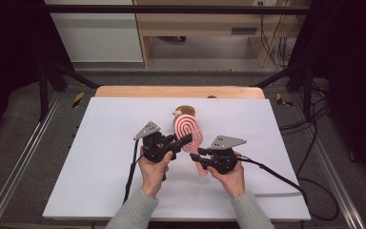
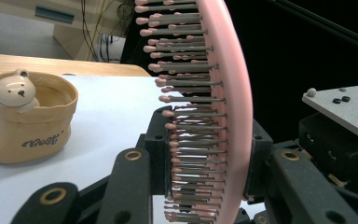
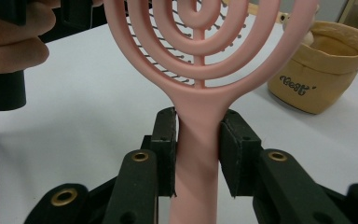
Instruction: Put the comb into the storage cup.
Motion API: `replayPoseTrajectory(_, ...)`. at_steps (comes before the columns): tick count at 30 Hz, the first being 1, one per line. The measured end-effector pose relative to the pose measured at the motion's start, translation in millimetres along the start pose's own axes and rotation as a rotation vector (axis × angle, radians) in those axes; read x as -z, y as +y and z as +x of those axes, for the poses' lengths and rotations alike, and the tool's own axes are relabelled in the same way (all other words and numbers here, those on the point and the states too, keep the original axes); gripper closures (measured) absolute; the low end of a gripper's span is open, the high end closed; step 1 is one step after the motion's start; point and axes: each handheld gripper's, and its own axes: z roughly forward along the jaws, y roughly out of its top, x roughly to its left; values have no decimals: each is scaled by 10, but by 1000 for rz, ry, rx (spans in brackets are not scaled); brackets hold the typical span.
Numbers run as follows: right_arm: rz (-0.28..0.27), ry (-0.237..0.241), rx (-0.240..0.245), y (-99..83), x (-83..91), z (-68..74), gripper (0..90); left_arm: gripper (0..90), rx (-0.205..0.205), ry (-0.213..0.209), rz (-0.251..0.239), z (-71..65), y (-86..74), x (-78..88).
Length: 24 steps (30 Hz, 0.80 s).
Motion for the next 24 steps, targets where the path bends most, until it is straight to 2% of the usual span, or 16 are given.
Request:
replayPoseTrajectory(8,-12,2,1,13,24,-6,609,631,-14,9,-7,-30,62,-5)
replayPoseTrajectory(15,-47,-11,-4,34,59,-20,395,631,-22,19,-15,-20,109,13)
replayPoseTrajectory(18,-69,-14,-2,35,75,-41,277,631,-30,32,-15,-3,124,26)
replayPoseTrajectory(22,-76,-8,-6,20,98,-71,187,631,-53,66,-13,33,158,59)
replayPoseTrajectory(24,-74,-6,-7,15,108,-81,149,631,-54,69,-16,49,172,75)
